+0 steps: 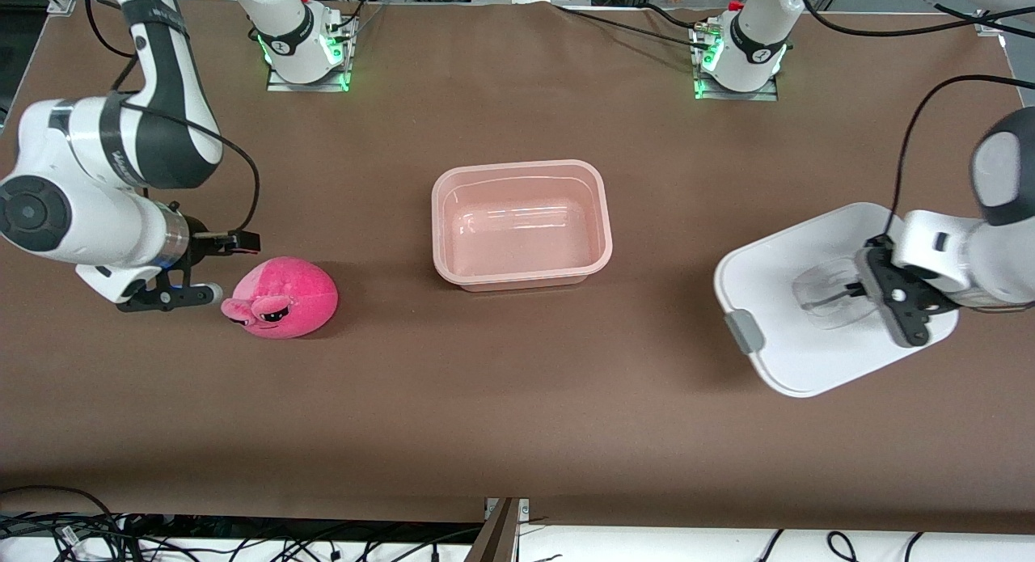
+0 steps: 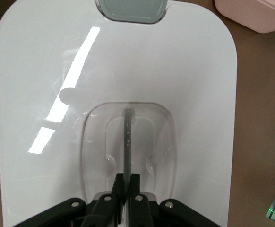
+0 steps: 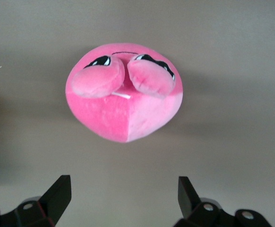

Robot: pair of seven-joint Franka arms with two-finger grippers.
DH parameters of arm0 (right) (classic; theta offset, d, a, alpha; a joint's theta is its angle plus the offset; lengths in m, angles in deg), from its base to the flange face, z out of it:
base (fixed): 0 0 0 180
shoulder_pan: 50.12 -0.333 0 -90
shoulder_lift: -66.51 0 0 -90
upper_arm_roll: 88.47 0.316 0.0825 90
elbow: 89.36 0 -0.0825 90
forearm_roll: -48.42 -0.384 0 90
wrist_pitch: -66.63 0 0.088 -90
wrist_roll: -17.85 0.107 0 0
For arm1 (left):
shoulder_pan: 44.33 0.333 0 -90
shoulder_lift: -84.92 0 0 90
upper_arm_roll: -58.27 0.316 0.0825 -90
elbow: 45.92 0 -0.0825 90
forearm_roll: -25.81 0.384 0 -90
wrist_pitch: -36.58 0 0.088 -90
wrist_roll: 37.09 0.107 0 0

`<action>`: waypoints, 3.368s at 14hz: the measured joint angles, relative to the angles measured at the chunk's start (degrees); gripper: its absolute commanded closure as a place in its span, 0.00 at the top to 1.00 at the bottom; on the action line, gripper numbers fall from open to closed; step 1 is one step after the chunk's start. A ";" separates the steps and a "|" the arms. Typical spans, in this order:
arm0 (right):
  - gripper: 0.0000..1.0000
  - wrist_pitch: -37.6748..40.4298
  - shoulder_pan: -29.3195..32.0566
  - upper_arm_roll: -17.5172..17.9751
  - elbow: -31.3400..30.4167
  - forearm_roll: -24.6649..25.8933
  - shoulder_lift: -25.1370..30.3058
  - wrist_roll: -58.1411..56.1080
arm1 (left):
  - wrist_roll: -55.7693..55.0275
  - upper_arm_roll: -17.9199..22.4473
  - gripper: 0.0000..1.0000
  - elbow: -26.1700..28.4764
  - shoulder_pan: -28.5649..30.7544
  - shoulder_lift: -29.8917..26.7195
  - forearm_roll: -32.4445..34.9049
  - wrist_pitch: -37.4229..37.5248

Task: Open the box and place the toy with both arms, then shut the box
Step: 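Reach the right gripper to the pink plush toy and grasp it, then lift the pink toy with the right gripper over the tub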

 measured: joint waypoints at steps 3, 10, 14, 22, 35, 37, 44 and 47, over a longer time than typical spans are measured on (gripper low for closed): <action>0.99 -3.39 0.01 0.00 -1.24 -0.67 -3.29 -0.01 | 2.81 -0.03 0.00 0.00 3.99 0.01 0.00 2.43; 0.80 -12.50 0.00 0.07 -3.56 -1.50 -7.54 -0.08 | 2.87 -0.36 0.00 0.05 4.33 0.10 0.00 3.84; 0.00 -15.16 -0.01 0.14 -5.64 -1.52 -7.69 -2.06 | 2.87 -0.47 0.00 0.05 4.32 0.10 0.00 3.95; 0.00 -14.89 -0.06 0.33 -4.29 -1.52 -6.59 -13.40 | 2.87 -0.47 0.00 0.05 4.33 0.10 0.00 4.07; 0.00 6.78 -4.44 18.82 13.91 -1.10 -3.92 -46.21 | 2.87 -0.47 0.00 0.05 4.33 0.10 0.00 4.11; 0.00 6.78 -8.75 20.13 15.26 -0.75 -3.91 -46.33 | 2.87 -0.47 0.00 0.05 4.33 0.10 0.00 4.12; 0.00 5.35 -20.13 20.23 16.12 7.50 -4.69 -46.21 | 2.87 -0.47 0.00 0.05 4.34 0.10 0.00 4.12; 0.00 4.24 -20.69 20.17 16.14 7.65 -6.33 -45.11 | 2.87 -0.47 0.00 0.05 4.34 0.10 0.00 4.13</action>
